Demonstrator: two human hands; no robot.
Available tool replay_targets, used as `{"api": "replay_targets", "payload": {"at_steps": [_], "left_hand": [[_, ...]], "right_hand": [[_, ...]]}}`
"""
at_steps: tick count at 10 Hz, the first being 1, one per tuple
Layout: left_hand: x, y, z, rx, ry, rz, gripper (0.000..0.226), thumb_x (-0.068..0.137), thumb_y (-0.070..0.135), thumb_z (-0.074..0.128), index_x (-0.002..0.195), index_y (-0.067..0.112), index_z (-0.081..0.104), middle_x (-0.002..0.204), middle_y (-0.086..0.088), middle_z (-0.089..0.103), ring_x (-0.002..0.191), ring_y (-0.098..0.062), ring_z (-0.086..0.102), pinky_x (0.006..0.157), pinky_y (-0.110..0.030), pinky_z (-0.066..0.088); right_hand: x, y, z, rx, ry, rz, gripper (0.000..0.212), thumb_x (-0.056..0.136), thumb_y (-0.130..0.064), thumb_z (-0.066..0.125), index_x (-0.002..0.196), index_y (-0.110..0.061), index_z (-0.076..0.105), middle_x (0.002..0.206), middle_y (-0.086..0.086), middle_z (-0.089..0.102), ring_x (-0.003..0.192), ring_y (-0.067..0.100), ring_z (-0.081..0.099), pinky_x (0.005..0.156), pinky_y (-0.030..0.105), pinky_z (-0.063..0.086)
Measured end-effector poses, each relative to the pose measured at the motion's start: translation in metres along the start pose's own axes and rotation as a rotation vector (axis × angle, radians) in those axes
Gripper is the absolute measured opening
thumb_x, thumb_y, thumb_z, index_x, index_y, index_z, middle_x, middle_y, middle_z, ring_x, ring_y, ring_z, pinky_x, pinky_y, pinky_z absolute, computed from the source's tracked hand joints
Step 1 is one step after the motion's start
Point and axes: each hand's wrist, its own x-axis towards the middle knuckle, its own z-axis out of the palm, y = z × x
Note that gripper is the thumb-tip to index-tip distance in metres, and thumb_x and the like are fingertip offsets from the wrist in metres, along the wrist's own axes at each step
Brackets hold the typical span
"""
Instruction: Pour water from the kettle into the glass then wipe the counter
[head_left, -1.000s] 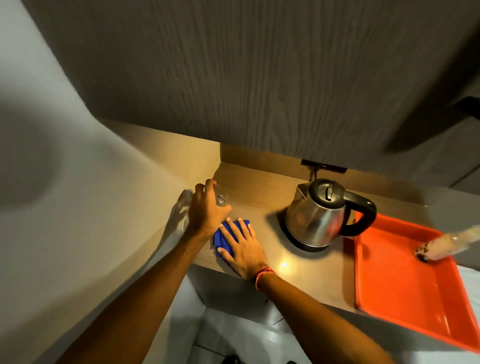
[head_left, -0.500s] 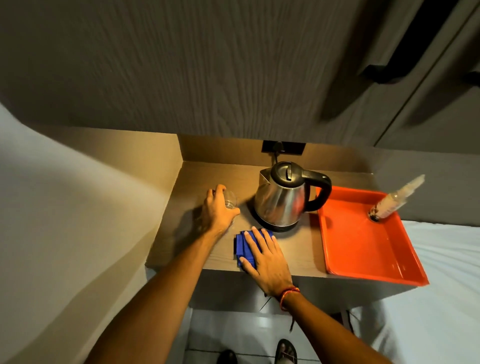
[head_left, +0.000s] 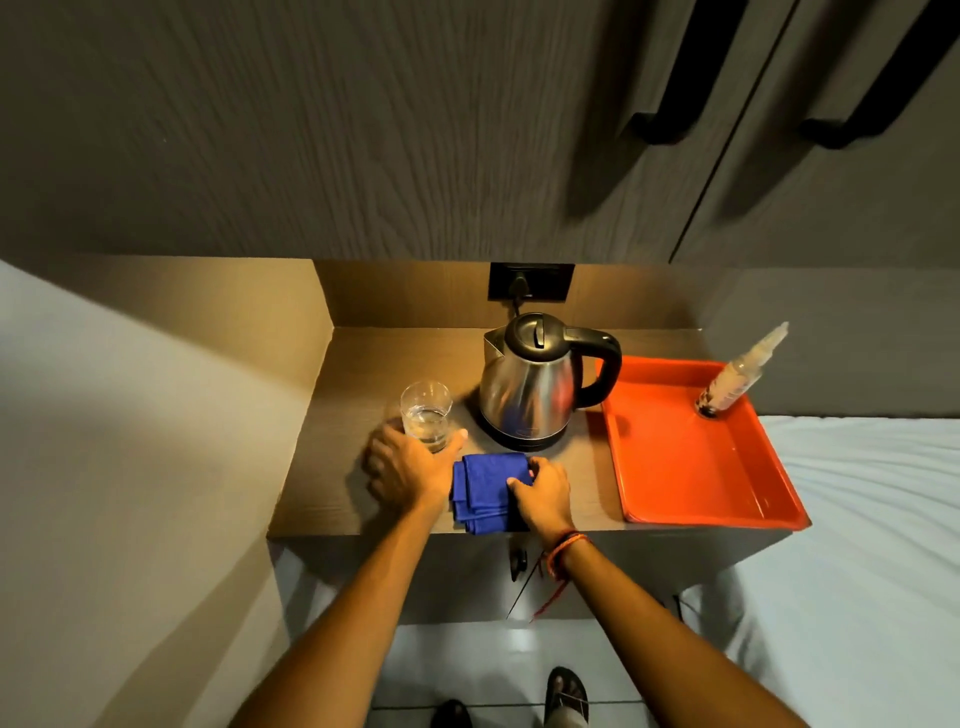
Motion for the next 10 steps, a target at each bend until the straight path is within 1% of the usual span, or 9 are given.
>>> {"api": "replay_targets", "payload": {"at_steps": [1, 2, 3, 4, 5, 6, 7, 9, 10], "left_hand": [[-0.038, -0.008, 0.022, 0.129, -0.073, -0.01, 0.085, 0.087, 0.066, 0.048, 0.136, -0.003, 0.045, 0.139, -0.023, 0.051, 0.128, -0.039, 0.048, 0.103, -0.05, 0.042], [-0.061, 0.004, 0.033, 0.179, -0.162, 0.064, 0.065, 0.096, 0.051, 0.044, 0.13, -0.003, 0.054, 0.137, -0.022, 0.053, 0.129, -0.038, 0.046, 0.105, -0.048, 0.039], [-0.069, 0.023, 0.036, -0.058, -0.226, 0.087, 0.051, 0.1, 0.04, 0.043, 0.127, -0.001, 0.054, 0.133, -0.023, 0.057, 0.124, -0.04, 0.052, 0.1, -0.046, 0.041], [-0.086, 0.047, 0.044, -0.492, -0.316, 0.132, 0.033, 0.099, 0.034, 0.049, 0.114, 0.005, 0.049, 0.112, -0.017, 0.062, 0.105, -0.038, 0.06, 0.082, -0.037, 0.045], [-0.111, 0.079, 0.056, -0.647, -0.366, 0.284, 0.024, 0.093, 0.03, 0.063, 0.097, 0.011, 0.05, 0.082, 0.002, 0.058, 0.08, -0.025, 0.059, 0.06, -0.012, 0.042], [-0.13, 0.106, 0.074, -0.563, -0.485, 0.44, 0.023, 0.089, 0.026, 0.069, 0.097, 0.011, 0.052, 0.085, -0.003, 0.065, 0.078, -0.02, 0.063, 0.061, -0.016, 0.047], [-0.142, 0.122, 0.092, -0.22, -0.514, 0.597, 0.025, 0.092, 0.03, 0.062, 0.106, 0.012, 0.052, 0.103, -0.012, 0.067, 0.093, -0.03, 0.066, 0.076, -0.041, 0.055], [-0.153, 0.127, 0.101, 0.314, -0.324, 0.945, 0.035, 0.088, 0.024, 0.068, 0.116, 0.008, 0.055, 0.122, -0.014, 0.053, 0.114, -0.033, 0.051, 0.084, -0.042, 0.051], [-0.149, 0.124, 0.099, 0.314, -0.27, 1.021, 0.039, 0.084, 0.018, 0.069, 0.118, 0.008, 0.052, 0.124, -0.012, 0.048, 0.115, -0.032, 0.049, 0.084, -0.042, 0.053]], "right_hand": [[0.004, -0.004, -0.005, 0.11, -0.072, 0.106, 0.017, 0.077, 0.004, 0.063, 0.09, -0.002, 0.072, 0.09, 0.013, 0.073, 0.085, 0.026, 0.066, 0.074, 0.034, 0.054], [-0.001, -0.006, -0.011, 0.118, -0.054, 0.12, 0.015, 0.075, 0.004, 0.062, 0.069, -0.009, 0.066, 0.073, 0.005, 0.063, 0.075, 0.022, 0.057, 0.068, 0.036, 0.048], [-0.004, -0.01, -0.028, 0.212, 0.037, 0.024, 0.023, 0.082, 0.005, 0.059, 0.101, -0.006, 0.058, 0.104, 0.011, 0.061, 0.094, 0.025, 0.06, 0.084, 0.04, 0.052], [-0.001, -0.017, -0.067, 0.336, 0.101, -0.108, 0.029, 0.087, 0.005, 0.056, 0.111, -0.01, 0.05, 0.099, 0.002, 0.058, 0.084, 0.013, 0.055, 0.074, 0.025, 0.045], [0.012, -0.008, -0.122, 0.423, 0.242, -0.093, 0.031, 0.088, 0.006, 0.057, 0.111, -0.014, 0.052, 0.093, -0.003, 0.06, 0.081, 0.011, 0.057, 0.069, 0.022, 0.045], [0.023, 0.017, -0.168, 0.429, 0.364, 0.024, 0.033, 0.088, 0.006, 0.058, 0.116, -0.009, 0.052, 0.103, 0.008, 0.064, 0.094, 0.026, 0.063, 0.079, 0.033, 0.05], [0.03, 0.039, -0.188, 0.324, 0.353, 0.156, 0.031, 0.09, 0.003, 0.059, 0.119, -0.002, 0.051, 0.117, 0.02, 0.065, 0.104, 0.033, 0.064, 0.084, 0.038, 0.051], [0.029, 0.052, -0.192, -0.294, 0.032, 0.228, 0.037, 0.09, -0.013, 0.063, 0.123, 0.002, 0.056, 0.128, 0.023, 0.062, 0.116, 0.038, 0.061, 0.085, 0.037, 0.048], [0.024, 0.048, -0.19, -0.508, 0.083, 0.156, 0.034, 0.091, -0.023, 0.06, 0.119, -0.004, 0.061, 0.126, 0.021, 0.063, 0.114, 0.04, 0.061, 0.09, 0.043, 0.052]]}}
